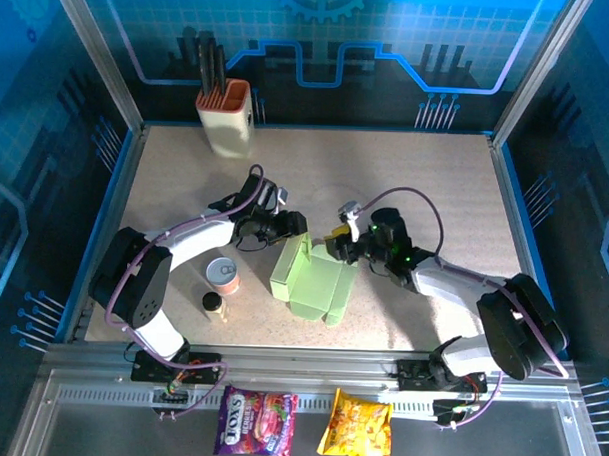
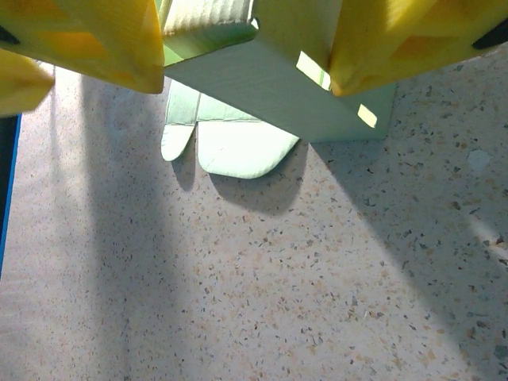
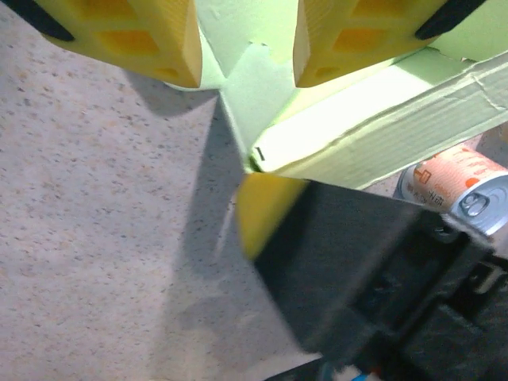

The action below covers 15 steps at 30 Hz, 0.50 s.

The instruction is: Fold the paper box

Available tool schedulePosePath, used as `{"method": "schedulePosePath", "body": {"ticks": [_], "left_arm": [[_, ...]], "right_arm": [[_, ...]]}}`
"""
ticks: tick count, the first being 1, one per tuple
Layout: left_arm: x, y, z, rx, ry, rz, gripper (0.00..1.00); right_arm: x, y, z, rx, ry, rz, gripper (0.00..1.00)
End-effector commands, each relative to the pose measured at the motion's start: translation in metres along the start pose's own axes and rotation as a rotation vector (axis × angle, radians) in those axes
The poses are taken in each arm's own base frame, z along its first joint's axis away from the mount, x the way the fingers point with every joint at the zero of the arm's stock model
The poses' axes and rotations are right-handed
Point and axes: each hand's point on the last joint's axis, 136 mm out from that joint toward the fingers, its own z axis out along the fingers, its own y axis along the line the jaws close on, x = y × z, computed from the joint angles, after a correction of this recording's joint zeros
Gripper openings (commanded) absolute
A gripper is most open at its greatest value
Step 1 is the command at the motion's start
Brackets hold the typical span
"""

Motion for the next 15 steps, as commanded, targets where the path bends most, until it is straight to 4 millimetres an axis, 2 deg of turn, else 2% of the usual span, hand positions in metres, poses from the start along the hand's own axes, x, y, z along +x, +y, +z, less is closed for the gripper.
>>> {"method": "schedulePosePath", "body": {"ticks": [1, 6, 15], "left_arm": [[0.024, 0.019, 0.009, -0.05, 0.073, -0.021, 0.57], [0.025, 0.018, 0.008, -0.045, 0.083, -0.018, 0.57], [0.028, 0.015, 0.009, -0.034, 0.105, -0.011, 0.57]], "right_arm": [[0.004, 0.007, 0.006, -0.142, -0.008, -0.027, 0.38], [0.012, 0.009, 0.031, -0.26, 0.022, -0.066, 0.46], [0.013, 0.02, 0.059, -0.401, 0.019, -0.088, 0.46]]}}
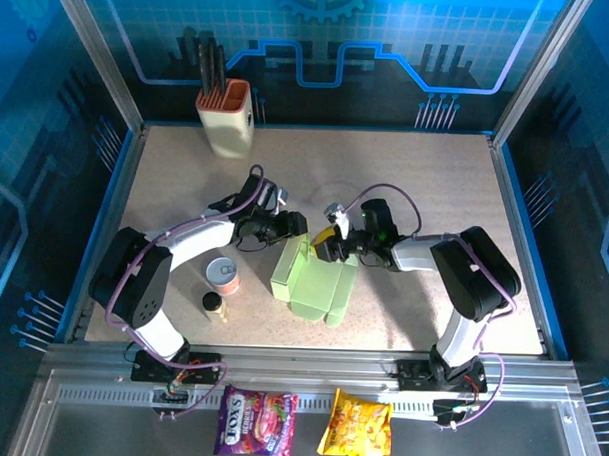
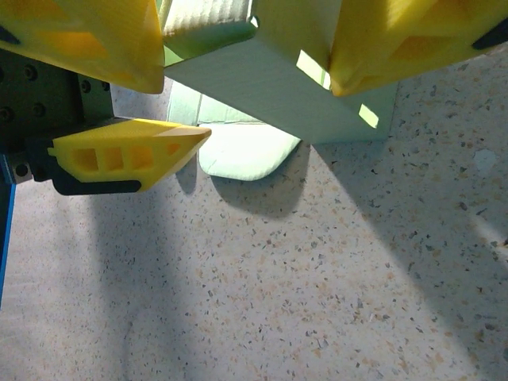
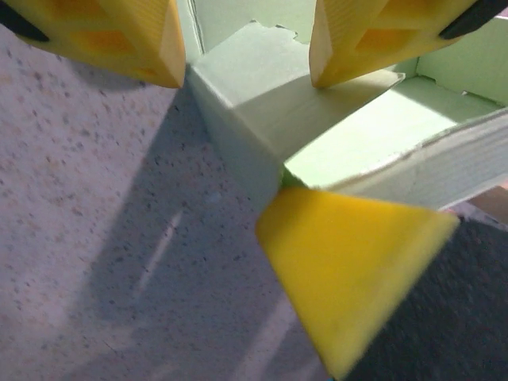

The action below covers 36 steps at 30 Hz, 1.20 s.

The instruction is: Fold the paper box

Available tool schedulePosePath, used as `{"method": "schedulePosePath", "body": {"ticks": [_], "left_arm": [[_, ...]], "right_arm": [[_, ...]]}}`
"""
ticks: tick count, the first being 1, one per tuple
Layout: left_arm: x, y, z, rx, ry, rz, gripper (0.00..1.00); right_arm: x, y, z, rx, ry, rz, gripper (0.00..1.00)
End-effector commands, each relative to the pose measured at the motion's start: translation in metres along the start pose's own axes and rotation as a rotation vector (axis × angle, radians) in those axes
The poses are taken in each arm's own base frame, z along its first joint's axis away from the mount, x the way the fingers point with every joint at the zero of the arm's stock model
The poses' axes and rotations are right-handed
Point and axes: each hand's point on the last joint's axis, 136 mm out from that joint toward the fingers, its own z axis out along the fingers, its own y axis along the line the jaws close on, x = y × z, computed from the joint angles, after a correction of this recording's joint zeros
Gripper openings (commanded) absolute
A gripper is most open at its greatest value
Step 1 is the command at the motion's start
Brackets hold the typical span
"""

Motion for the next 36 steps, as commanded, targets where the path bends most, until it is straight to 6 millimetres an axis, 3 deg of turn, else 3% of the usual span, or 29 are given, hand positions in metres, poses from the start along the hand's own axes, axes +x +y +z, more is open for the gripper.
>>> {"method": "schedulePosePath", "body": {"ticks": [1, 7, 22, 28, 36], "left_arm": [[0.026, 0.015, 0.008, -0.041, 0.099, -0.014, 0.57], [0.027, 0.01, 0.008, -0.019, 0.113, -0.007, 0.57], [0.03, 0.001, 0.011, 0.024, 0.151, 0.002, 0.56], [0.027, -0.004, 0.005, 0.026, 0.138, 0.015, 0.56], [0.026, -0.006, -0.007, 0.011, 0.118, 0.028, 0.57]], "right_arm": [[-0.015, 0.012, 0.008, -0.097, -0.045, -0.079, 0.46], [-0.008, 0.016, 0.022, -0.121, -0.025, -0.089, 0.44], [0.001, 0.016, 0.039, -0.114, -0.022, -0.087, 0.24], [0.001, 0.011, 0.04, -0.026, -0.032, -0.117, 0.15], [-0.002, -0.001, 0.033, 0.218, -0.031, -0.209, 0.05]]}}
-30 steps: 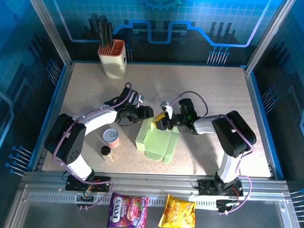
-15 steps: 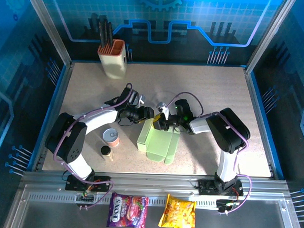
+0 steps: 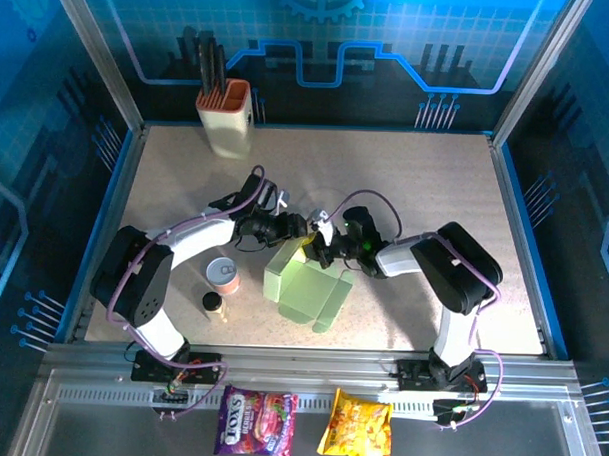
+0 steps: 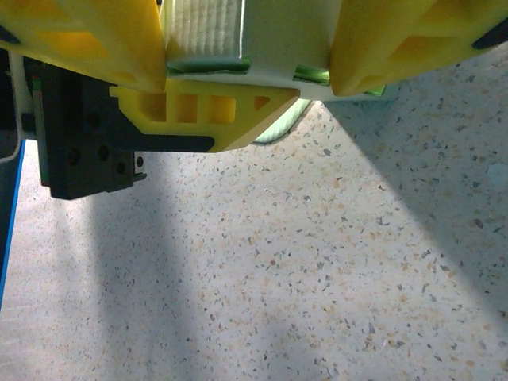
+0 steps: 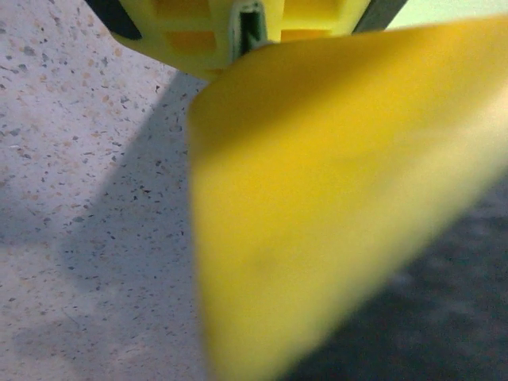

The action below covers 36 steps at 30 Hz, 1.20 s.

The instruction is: Fold the paper box

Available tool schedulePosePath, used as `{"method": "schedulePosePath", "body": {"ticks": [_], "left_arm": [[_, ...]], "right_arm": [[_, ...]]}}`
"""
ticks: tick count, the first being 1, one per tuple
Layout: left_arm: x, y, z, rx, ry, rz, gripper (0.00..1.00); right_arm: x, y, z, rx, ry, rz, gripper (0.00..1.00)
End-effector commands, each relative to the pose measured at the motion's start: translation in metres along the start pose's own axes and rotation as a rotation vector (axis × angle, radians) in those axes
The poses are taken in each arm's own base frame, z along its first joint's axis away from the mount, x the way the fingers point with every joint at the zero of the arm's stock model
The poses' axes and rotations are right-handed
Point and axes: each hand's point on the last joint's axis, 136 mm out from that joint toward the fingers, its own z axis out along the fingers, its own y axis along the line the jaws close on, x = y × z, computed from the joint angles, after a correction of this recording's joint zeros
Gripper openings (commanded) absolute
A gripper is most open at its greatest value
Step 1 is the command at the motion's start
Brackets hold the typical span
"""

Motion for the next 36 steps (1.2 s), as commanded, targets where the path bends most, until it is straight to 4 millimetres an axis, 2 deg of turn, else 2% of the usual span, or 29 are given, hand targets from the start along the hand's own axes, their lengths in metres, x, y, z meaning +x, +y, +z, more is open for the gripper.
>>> {"method": "schedulePosePath", "body": {"ticks": [1, 3, 7, 12, 16, 20, 36], "left_arm": [[0.018, -0.005, -0.007, -0.003, 0.058, 0.014, 0.58], [0.019, -0.003, -0.009, -0.013, 0.051, 0.016, 0.58], [0.023, 0.002, -0.012, -0.041, 0.053, 0.028, 0.55], [0.025, 0.014, -0.012, -0.103, 0.054, 0.053, 0.54], [0.026, 0.016, -0.01, -0.107, 0.058, 0.059, 0.54], [0.026, 0.017, -0.008, -0.11, 0.062, 0.059, 0.54], [0.028, 0.017, -0.01, -0.104, 0.061, 0.048, 0.55]], "right_arm": [[-0.004, -0.013, -0.003, 0.169, -0.006, -0.076, 0.04], [-0.006, -0.016, -0.005, 0.222, -0.013, -0.09, 0.0], [-0.006, -0.015, -0.006, 0.298, -0.017, -0.109, 0.0], [0.0, 0.006, 0.002, 0.206, -0.02, -0.094, 0.0], [0.008, 0.012, 0.007, 0.153, -0.025, -0.067, 0.15], [0.012, 0.011, 0.014, 0.143, -0.026, -0.054, 0.23], [0.018, -0.003, 0.036, 0.182, -0.055, -0.025, 0.26]]}}
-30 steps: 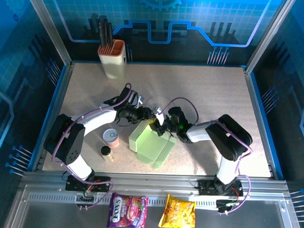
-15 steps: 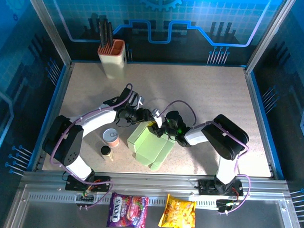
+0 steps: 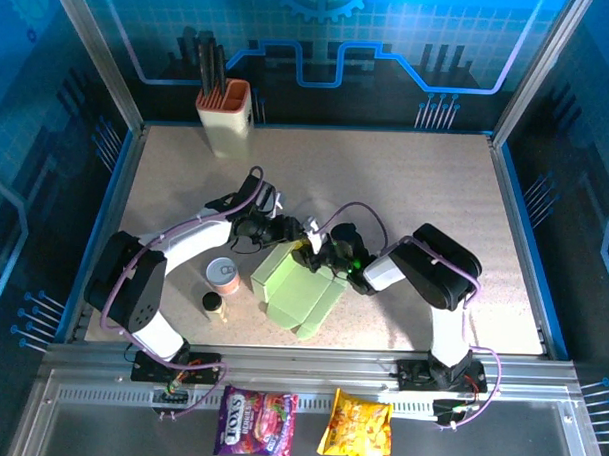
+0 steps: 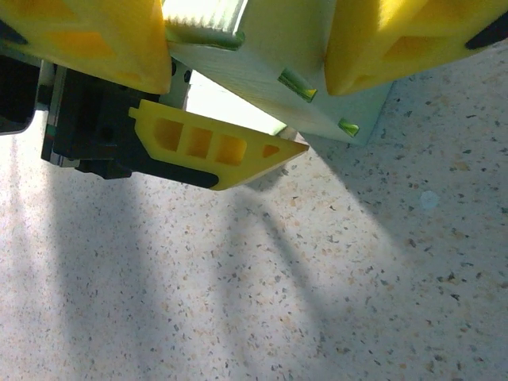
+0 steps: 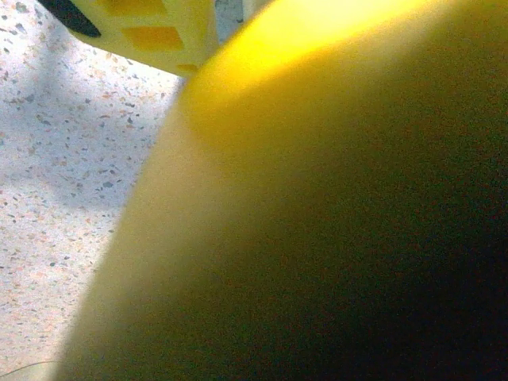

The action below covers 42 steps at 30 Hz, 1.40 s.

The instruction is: Fold the paper box

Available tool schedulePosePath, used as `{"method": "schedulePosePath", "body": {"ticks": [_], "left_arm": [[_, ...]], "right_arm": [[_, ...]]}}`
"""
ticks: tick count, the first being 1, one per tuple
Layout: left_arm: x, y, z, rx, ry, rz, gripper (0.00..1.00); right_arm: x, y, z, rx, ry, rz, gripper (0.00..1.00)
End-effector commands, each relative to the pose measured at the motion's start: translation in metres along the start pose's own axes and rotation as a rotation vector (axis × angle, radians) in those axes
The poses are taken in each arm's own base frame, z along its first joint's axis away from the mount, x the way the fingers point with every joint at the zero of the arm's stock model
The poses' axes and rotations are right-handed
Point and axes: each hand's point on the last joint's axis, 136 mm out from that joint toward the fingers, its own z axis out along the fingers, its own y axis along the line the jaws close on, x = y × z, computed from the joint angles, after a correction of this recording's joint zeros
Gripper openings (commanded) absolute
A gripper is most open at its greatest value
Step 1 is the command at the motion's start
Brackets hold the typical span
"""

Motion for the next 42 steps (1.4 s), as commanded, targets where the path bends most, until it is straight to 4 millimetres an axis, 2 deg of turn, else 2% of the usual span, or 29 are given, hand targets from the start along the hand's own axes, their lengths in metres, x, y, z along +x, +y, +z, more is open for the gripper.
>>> {"method": "schedulePosePath", "body": {"ticks": [1, 3, 10, 15, 22, 31, 35, 42], "left_arm": [[0.025, 0.003, 0.0, -0.014, 0.076, 0.008, 0.55], [0.026, 0.005, 0.0, -0.019, 0.076, 0.009, 0.55], [0.025, 0.006, -0.004, -0.03, 0.059, 0.008, 0.55], [0.02, 0.0, -0.012, -0.009, 0.029, 0.013, 0.56], [0.015, -0.013, -0.025, 0.033, -0.007, 0.019, 0.63], [0.011, -0.013, -0.043, 0.025, -0.055, 0.016, 0.67], [0.012, 0.0, -0.055, -0.005, -0.077, -0.008, 0.68], [0.016, 0.045, -0.067, -0.056, -0.112, -0.125, 0.68]], "right_arm": [[0.021, -0.001, 0.01, 0.03, 0.057, 0.014, 0.27], [0.023, 0.0, 0.01, 0.029, 0.057, 0.013, 0.32], [0.015, 0.0, -0.006, 0.05, -0.027, 0.012, 0.35], [0.01, 0.004, -0.018, 0.034, -0.16, -0.025, 0.39], [0.013, 0.007, -0.014, 0.013, -0.165, -0.036, 0.4], [0.013, 0.012, -0.005, -0.008, -0.164, -0.029, 0.4], [0.014, 0.015, 0.002, -0.014, -0.151, -0.032, 0.39], [0.014, 0.012, 0.009, 0.001, -0.144, -0.032, 0.34]]}}
